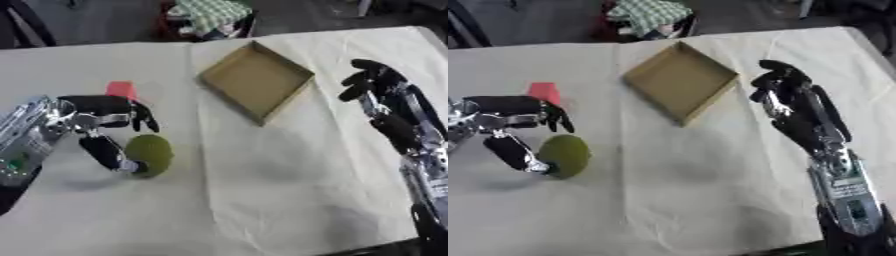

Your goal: Pick up objects on the table and place them in the box.

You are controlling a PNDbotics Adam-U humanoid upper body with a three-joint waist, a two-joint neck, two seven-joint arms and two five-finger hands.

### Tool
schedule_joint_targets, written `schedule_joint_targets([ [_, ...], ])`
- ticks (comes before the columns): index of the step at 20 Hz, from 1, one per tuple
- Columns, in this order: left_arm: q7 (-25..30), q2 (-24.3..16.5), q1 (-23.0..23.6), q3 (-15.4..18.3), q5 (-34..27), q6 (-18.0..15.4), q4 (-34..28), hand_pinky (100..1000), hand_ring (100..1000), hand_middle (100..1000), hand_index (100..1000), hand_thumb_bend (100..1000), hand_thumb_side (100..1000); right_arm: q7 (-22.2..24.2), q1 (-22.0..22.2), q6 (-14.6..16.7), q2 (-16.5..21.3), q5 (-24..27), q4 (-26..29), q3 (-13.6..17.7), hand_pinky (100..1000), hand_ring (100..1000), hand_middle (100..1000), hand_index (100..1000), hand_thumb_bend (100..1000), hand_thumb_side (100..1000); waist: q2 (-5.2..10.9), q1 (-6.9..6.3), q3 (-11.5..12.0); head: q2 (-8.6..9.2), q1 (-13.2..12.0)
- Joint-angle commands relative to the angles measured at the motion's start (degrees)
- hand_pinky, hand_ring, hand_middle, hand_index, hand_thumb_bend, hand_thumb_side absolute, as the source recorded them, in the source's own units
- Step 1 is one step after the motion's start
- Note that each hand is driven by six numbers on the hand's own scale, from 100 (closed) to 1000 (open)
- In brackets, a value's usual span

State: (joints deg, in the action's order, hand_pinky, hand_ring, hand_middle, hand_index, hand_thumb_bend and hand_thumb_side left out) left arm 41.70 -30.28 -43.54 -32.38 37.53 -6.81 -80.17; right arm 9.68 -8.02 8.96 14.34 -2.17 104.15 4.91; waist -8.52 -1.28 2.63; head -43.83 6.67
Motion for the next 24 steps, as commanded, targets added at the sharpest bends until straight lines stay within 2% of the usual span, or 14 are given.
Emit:
schedule_joint_targets([
  [1,-1.31,0.11,-1.42,0.50,2.69,-0.72,1.57,774,740,782,848,477,388,0.19,-0.40,0.15,1.03,0.05,0.77,0.22,622,568,601,842,100,532,0.88,0.00,-0.09,-0.28,0.16],
  [5,-2.82,0.77,-1.46,0.72,5.85,-1.88,3.27,731,689,728,804,419,316,0.14,-0.37,0.13,1.00,0.04,0.77,0.28,622,568,601,842,100,533,0.90,-0.07,-0.24,-0.28,0.26],
  [7,-3.48,0.98,-1.48,0.84,6.86,-2.46,3.90,688,633,664,753,378,272,0.12,-0.37,0.10,0.96,0.05,0.77,0.30,621,568,601,842,100,534,0.92,-0.11,-0.29,-0.28,0.34],
  [12,-6.75,1.35,-1.71,2.02,7.44,-2.41,4.40,544,450,436,534,236,211,0.12,-0.30,0.05,0.91,0.10,0.73,0.30,621,568,601,842,100,538,0.96,-0.14,-0.43,-0.28,0.54],
  [14,-8.22,1.42,-2.21,2.67,6.69,-2.04,3.97,538,413,385,480,203,200,0.10,-0.28,0.04,0.88,0.15,0.72,0.30,621,568,601,842,100,540,0.97,-0.11,-0.50,-0.28,0.59],
  [19,-10.70,3.18,-5.56,5.36,4.91,-0.63,2.54,552,417,374,474,156,177,0.31,-0.31,0.06,0.75,0.44,0.71,0.01,622,568,601,842,100,545,1.03,0.07,-0.83,-0.28,0.61],
  [24,-13.69,9.75,-9.78,7.17,6.20,-0.56,6.72,571,440,394,489,156,189,1.16,-1.07,0.20,0.55,1.11,0.95,-0.97,622,568,601,843,100,543,1.00,0.26,-2.75,-0.28,-0.53],
])
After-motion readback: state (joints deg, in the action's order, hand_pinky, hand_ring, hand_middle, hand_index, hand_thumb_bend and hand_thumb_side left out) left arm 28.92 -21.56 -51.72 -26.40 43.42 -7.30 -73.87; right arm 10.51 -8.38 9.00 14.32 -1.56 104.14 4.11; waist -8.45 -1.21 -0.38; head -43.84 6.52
